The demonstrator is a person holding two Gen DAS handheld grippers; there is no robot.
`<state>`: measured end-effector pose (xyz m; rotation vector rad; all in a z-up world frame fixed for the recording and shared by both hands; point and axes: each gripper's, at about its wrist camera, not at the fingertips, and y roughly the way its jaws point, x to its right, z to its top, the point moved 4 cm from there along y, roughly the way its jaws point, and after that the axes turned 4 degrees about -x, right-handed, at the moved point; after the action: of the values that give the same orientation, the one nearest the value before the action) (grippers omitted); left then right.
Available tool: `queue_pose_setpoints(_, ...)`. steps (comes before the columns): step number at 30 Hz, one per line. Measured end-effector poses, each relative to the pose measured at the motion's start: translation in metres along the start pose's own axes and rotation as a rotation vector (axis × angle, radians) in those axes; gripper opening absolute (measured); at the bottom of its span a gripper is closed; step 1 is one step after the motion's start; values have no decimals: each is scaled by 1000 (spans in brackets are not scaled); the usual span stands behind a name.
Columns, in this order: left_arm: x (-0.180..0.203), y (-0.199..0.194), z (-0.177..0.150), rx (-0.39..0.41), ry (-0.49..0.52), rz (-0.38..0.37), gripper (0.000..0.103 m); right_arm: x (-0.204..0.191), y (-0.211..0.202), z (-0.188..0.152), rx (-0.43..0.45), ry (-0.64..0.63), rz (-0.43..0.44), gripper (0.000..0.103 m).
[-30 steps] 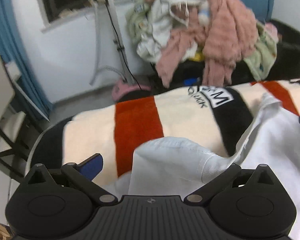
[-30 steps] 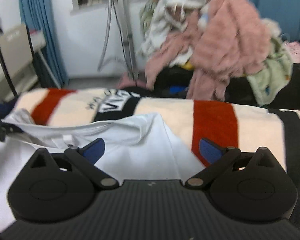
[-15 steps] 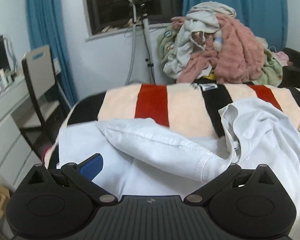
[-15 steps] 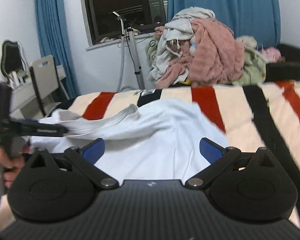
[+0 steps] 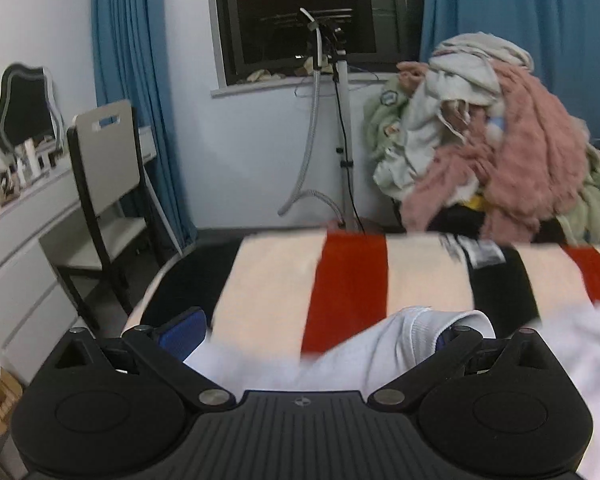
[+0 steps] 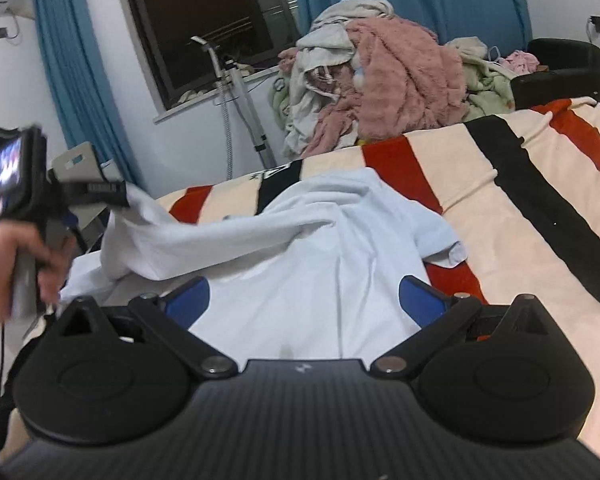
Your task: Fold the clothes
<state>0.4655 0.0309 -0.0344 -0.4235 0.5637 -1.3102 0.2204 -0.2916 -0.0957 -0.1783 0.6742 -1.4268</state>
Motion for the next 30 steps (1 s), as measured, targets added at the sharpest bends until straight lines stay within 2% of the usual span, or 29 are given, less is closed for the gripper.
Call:
queue_pose_setpoints(4, 19, 59, 62, 34, 44, 62, 103, 19, 26, 1, 10, 48, -28, 103)
queue_pose_setpoints(6, 31, 95, 84, 16, 73, 121, 103, 27, 38, 3, 25, 66, -50, 103)
queue_pose_setpoints(8, 45, 134, 92, -48, 119, 159, 103, 35, 51, 5, 42, 77, -76, 103)
queue_pose_setpoints(11, 70, 196, 76, -222, 284, 192, 103, 44, 70, 7, 69, 71, -105, 103)
queue_pose_setpoints(12, 77, 212, 67, -280, 331, 195, 103, 45, 75, 7, 75, 61, -108, 103)
queue_pose_setpoints(14, 84, 223, 59, -324, 375, 179, 103, 44, 86, 4, 79, 37, -102, 103)
queue_pose_setpoints(16, 88, 220, 63, -304, 416, 177, 103, 40, 97, -1, 58, 12, -94, 103)
queue_pose_setpoints(19, 95, 203, 70, -327, 509, 136, 103, 35, 105, -5, 28, -1, -78, 103)
queue_pose_setpoints(22, 110, 171, 75, -299, 654, 95, 103, 31, 105, -5, 22, -4, -74, 103)
queue_pose_setpoints(25, 127, 131, 67, -234, 807, 119, 103, 30, 96, -6, 16, 19, -67, 103)
queue_pose_setpoints(28, 133, 88, 63, -171, 781, 79, 103, 25, 83, -7, 38, 10, -57, 103)
queue_pose_setpoints(30, 128, 47, 54, -119, 659, -13, 103, 21, 75, -8, 56, -4, -40, 103)
